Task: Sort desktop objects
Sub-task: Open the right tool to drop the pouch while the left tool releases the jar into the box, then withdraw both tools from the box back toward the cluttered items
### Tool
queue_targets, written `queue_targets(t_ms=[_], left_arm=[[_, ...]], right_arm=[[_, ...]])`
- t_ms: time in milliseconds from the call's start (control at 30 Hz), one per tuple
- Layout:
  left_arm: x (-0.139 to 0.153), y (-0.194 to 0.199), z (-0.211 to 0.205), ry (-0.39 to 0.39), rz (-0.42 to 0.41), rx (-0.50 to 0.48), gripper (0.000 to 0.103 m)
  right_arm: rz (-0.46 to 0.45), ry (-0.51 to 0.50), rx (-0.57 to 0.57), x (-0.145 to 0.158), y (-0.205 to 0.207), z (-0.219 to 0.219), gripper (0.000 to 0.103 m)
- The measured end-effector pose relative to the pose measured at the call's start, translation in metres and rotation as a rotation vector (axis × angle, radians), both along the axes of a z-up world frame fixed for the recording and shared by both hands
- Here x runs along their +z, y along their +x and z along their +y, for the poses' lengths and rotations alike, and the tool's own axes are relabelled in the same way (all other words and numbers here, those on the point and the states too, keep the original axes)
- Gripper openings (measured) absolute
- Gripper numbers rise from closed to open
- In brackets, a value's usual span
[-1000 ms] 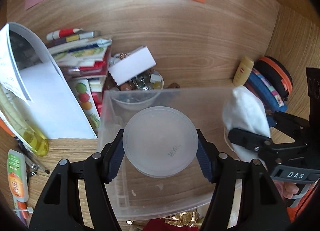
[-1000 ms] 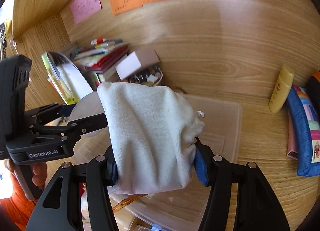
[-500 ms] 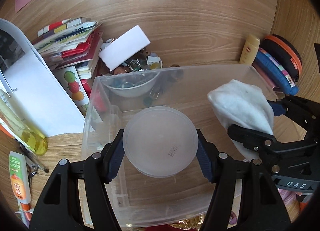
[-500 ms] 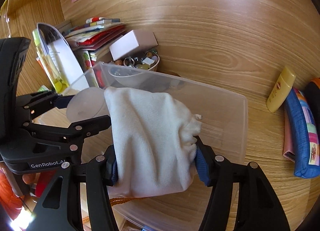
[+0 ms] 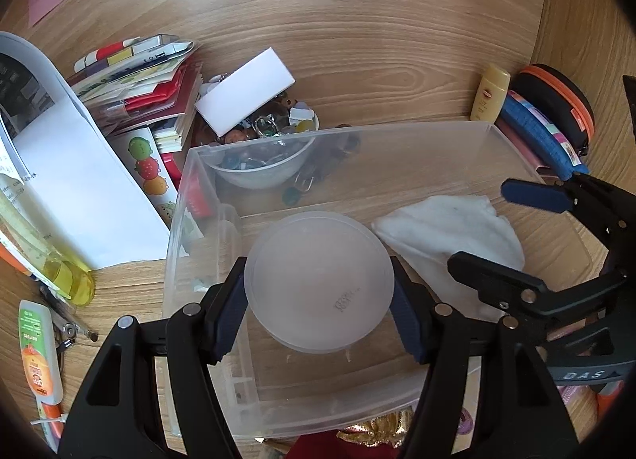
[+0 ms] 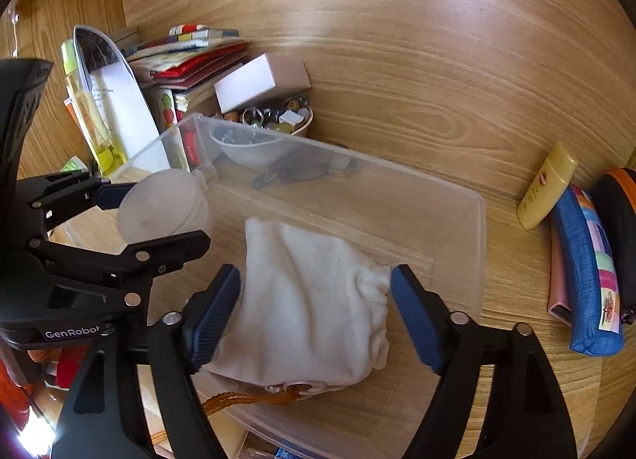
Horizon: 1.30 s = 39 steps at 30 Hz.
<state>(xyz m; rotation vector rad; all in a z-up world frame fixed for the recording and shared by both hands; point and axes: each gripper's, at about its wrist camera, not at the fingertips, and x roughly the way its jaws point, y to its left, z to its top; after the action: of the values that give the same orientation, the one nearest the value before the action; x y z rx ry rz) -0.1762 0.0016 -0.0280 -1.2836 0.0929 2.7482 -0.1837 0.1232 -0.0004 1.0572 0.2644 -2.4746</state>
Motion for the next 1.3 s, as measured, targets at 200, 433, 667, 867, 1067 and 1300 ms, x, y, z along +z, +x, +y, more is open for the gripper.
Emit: queue_targets(t_ms=[200,433,667,867,1067,1300], left_arm=[[0.007,0.004,-0.007,0.041,0.024,-0.003,0.079],[0.025,0.015,-0.016,0.053,0.091,0.014,0.085],[0.046,0.043,-0.039,0.087,0.149,0.055,0.092],[0.045,0.069,-0.049,0.058,0.147,0.065,0.092],[0.036,0.094,-0.057,0.033,0.126,0.073,0.092],[0.018,0.130,-0.066,0.005,0.079,0.101,0.092]], right_arm=[[0.036,-0.020,0.010,0.008,0.007,0.003,0.084],[0.089,-0.010,0.001,0.021,0.015,0.007,0.084],[0.131,-0.106,-0.030,0.048,0.035,0.039,0.087],[0.180,-0.117,-0.064,0.056,0.060,0.060,0.103],[0.174,-0.109,-0.083,0.051,0.080,0.072,0.103],[0.127,-0.072,-0.118,0.031,0.107,0.081,0.103]])
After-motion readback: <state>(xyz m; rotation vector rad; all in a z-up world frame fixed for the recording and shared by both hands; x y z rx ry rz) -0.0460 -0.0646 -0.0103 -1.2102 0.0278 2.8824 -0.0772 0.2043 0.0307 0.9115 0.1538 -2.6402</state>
